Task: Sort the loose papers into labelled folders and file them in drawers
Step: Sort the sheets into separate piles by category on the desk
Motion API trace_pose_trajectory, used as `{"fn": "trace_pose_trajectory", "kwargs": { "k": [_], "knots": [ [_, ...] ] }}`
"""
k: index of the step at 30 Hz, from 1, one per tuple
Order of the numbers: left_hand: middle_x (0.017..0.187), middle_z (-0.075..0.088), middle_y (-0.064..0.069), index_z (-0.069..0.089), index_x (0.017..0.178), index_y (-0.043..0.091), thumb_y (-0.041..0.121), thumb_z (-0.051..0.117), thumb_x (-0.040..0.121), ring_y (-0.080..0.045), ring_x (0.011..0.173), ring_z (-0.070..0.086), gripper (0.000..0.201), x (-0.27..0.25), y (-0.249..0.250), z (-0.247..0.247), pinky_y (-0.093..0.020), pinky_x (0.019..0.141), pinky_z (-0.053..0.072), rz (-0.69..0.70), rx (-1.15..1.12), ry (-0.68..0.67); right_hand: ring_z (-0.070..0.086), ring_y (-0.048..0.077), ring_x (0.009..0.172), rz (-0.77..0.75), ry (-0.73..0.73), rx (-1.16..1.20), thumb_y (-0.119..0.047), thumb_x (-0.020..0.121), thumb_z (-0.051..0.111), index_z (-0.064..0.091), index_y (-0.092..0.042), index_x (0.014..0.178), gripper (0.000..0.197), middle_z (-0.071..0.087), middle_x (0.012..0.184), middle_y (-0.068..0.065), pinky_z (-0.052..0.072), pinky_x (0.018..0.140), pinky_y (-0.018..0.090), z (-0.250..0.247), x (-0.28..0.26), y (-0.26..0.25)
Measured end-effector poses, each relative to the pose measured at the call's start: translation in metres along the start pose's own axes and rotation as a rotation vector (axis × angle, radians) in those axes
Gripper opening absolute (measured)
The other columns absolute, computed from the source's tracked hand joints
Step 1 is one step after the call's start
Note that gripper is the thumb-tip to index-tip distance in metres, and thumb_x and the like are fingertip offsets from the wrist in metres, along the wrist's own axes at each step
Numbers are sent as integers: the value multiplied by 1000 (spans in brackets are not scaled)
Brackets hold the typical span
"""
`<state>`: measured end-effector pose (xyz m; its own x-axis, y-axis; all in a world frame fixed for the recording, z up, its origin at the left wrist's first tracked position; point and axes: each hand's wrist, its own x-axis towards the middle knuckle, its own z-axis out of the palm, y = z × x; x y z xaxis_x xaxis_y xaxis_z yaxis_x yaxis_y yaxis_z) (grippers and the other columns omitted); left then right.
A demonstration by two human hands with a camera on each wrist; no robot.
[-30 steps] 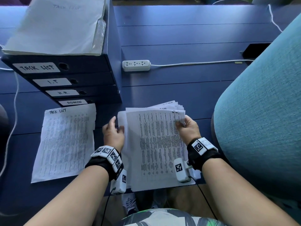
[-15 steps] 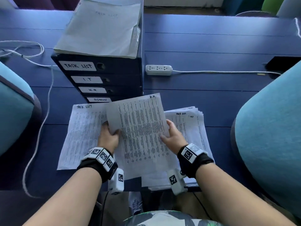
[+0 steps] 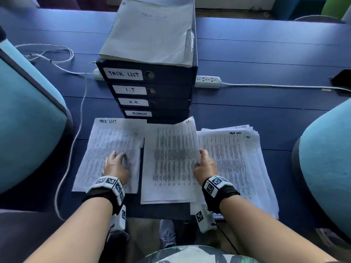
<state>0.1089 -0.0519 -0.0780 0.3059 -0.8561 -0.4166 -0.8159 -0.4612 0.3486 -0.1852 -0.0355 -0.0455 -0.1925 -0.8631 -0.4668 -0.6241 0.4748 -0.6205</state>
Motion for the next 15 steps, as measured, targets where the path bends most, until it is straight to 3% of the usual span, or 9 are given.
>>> {"fn": "trace_pose_trajectory", "kwargs": {
  "k": [3, 13, 15],
  "knots": [
    [160, 21, -4, 48, 139, 26, 2, 62, 81, -27, 146, 23, 64, 7, -11, -11, -51, 115, 28, -22, 6, 8, 51, 5, 67, 33, 38, -19, 10, 89, 44, 30, -20, 144, 63, 46, 85, -7, 39, 48, 15, -4, 0, -1],
    [158, 23, -6, 50, 137, 25, 1, 62, 81, -28, 145, 20, 63, 9, -10, -20, -52, 117, 24, -20, 17, 13, 58, 15, 70, 53, 5, 44, 11, 88, 44, 26, -22, 147, 70, 46, 84, -8, 52, 53, 24, 21, 2, -30],
    [158, 21, -5, 48, 140, 25, 0, 61, 80, -27, 145, 19, 66, 9, -10, -21, -52, 117, 23, -25, 0, 4, 61, 18, 81, 44, -10, 36, 12, 86, 42, 21, -23, 149, 75, 55, 102, -2, 54, 62, 27, 29, 1, -38]
  ]
}}
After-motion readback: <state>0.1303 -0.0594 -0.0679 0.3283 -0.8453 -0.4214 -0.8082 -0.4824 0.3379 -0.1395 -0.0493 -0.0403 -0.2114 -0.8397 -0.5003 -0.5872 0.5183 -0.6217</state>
